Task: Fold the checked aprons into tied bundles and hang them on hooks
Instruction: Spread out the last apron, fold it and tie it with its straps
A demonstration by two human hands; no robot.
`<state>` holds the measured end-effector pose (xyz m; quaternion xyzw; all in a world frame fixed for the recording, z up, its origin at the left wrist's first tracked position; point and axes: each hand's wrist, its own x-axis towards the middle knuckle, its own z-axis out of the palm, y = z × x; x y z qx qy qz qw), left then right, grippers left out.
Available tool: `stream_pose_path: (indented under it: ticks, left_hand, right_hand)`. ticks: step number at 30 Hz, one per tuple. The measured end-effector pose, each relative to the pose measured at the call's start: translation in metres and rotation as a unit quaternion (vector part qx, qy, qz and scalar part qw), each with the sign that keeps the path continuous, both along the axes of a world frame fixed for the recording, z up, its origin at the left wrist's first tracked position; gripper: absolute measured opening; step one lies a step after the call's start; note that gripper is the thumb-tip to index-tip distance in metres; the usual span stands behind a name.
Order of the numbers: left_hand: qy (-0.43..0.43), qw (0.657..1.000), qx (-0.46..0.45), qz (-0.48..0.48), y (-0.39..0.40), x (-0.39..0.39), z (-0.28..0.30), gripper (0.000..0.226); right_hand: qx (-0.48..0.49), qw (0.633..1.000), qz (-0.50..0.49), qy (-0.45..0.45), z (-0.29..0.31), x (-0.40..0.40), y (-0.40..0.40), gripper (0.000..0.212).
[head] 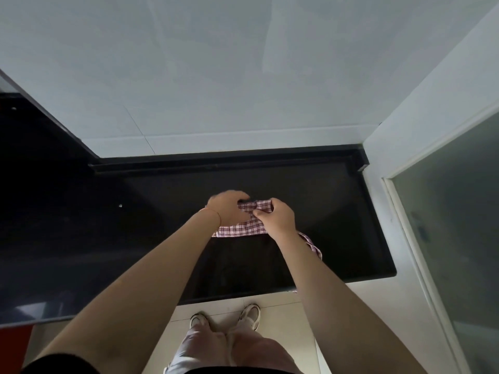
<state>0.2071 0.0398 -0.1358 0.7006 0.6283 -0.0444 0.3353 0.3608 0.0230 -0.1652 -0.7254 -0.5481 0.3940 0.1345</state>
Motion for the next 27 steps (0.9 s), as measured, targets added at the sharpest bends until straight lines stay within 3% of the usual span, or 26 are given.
stream_pose_path:
  ticks: [2,4,7,9,16,19,23,27]
  left_hand:
    - [-0.005,0.998,-0.062,0.002,0.001,0.003,-0.006,0.055]
    - [0.020,0.997,-0.068,0.008,-0.003,0.004,-0.008,0.055]
    - [0.054,0.994,-0.086,0.027,-0.009,0.004,-0.011,0.058]
    - [0.063,0.992,-0.102,0.037,-0.015,0.005,-0.011,0.061]
    - [0.065,0.992,-0.107,0.027,-0.036,0.002,-0.016,0.064]
    - [0.059,0.994,-0.095,0.021,-0.040,-0.001,-0.018,0.064]
    - [-0.021,0.989,-0.147,0.026,-0.040,-0.014,-0.009,0.076]
    - [-0.081,0.976,-0.201,0.000,-0.032,-0.022,0.045,0.075]
  right_hand:
    - [0.014,1.000,0.008,-0.018,0.001,-0.002,-0.003,0.020]
    - [0.022,0.997,0.007,-0.069,0.001,-0.001,-0.005,0.039]
    - [-0.063,0.994,-0.033,-0.077,0.002,0.001,-0.006,0.074]
    - [-0.138,0.989,-0.041,-0.046,0.006,0.002,-0.004,0.081]
    - [-0.272,0.960,0.053,-0.047,0.031,0.005,-0.005,0.085]
    - [-0.265,0.962,0.054,-0.030,0.031,0.008,-0.009,0.081]
    - [-0.225,0.968,0.045,0.105,0.040,0.019,-0.014,0.062]
    - [-0.139,0.967,0.176,0.123,0.093,0.023,0.004,0.041]
